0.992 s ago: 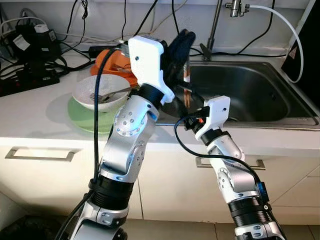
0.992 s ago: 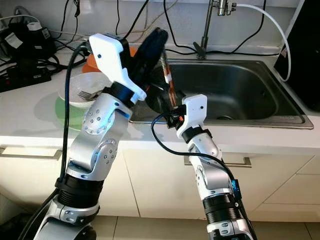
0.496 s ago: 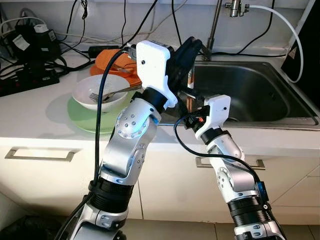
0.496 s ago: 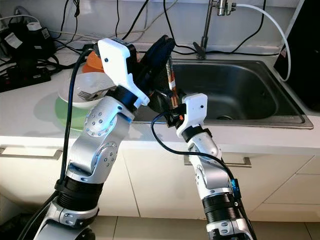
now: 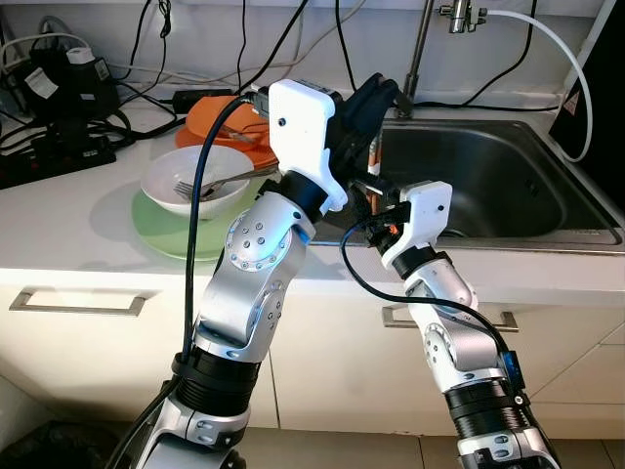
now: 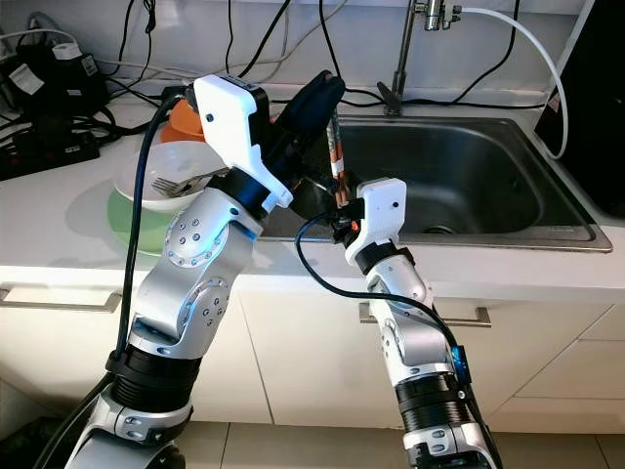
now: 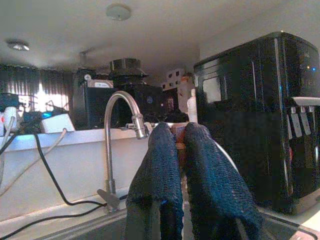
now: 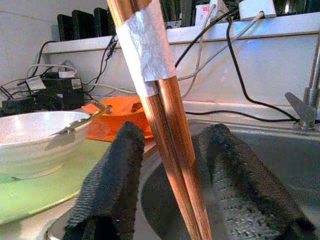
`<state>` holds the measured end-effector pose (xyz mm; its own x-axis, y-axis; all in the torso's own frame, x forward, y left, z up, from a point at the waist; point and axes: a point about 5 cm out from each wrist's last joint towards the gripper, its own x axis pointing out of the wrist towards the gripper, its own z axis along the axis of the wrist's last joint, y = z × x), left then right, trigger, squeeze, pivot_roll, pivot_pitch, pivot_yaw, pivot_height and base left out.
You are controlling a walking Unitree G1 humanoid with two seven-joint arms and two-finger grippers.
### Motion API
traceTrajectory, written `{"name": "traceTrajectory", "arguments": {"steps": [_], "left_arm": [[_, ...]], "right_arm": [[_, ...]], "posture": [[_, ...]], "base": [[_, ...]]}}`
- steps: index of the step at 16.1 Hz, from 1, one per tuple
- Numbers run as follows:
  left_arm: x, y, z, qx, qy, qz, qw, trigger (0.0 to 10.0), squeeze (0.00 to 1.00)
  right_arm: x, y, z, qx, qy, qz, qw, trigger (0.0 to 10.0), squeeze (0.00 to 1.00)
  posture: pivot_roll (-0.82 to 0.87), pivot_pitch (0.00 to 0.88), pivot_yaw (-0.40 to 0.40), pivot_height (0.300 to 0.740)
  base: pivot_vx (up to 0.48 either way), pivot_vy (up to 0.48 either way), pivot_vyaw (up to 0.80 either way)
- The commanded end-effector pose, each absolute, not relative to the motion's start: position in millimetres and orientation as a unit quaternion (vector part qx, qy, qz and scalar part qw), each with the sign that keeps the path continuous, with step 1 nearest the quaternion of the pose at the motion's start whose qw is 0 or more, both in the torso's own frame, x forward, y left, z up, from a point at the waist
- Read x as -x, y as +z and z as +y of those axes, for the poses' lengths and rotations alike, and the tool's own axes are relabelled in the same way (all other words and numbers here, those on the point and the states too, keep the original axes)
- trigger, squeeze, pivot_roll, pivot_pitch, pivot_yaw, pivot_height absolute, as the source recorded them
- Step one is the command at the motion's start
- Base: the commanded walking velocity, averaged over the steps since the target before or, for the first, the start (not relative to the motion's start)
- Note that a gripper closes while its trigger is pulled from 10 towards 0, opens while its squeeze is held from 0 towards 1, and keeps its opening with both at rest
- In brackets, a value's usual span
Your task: Kitchen organization
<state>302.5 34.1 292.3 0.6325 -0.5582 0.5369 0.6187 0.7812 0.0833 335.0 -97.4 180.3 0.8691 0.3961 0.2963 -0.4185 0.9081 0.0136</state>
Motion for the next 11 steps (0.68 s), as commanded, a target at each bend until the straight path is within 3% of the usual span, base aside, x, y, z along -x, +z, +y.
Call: {"name": "traceTrajectory", "arguments": {"steps": [1, 8, 9, 11], "left_arm": [[-300.4, 292.4, 33.8, 0.048, -0.330, -0.278, 0.901, 10.0, 0.00], [-305.6, 285.4, 34.0, 0.030, -0.317, -0.258, 0.912, 10.0, 0.00], [-307.9, 282.8, 34.2, 0.025, -0.315, -0.251, 0.915, 10.0, 1.00], [-308.3, 281.1, 33.3, 0.020, -0.317, -0.248, 0.915, 10.0, 1.00]], "right_arm": [[-337.2, 181.2, -98.3, -0.034, 0.208, -0.145, 0.967, 0.0, 0.00], [-339.7, 179.6, -103.1, -0.027, 0.202, -0.141, 0.969, 0.0, 0.00], [-340.3, 180.0, -104.7, -0.027, 0.200, -0.142, 0.969, 0.0, 0.00], [-340.3, 179.3, -106.8, -0.025, 0.195, -0.142, 0.970, 0.0, 0.00]], "posture": [[0.00, 0.022, 0.028, 0.740], [0.01, 0.015, 0.029, 0.740], [0.01, 0.016, 0.030, 0.740], [0.01, 0.020, 0.031, 0.740]], "base": [[0.000, 0.000, 0.00], [0.000, 0.000, 0.00], [0.000, 0.000, 0.00], [0.000, 0.000, 0.00]]}}
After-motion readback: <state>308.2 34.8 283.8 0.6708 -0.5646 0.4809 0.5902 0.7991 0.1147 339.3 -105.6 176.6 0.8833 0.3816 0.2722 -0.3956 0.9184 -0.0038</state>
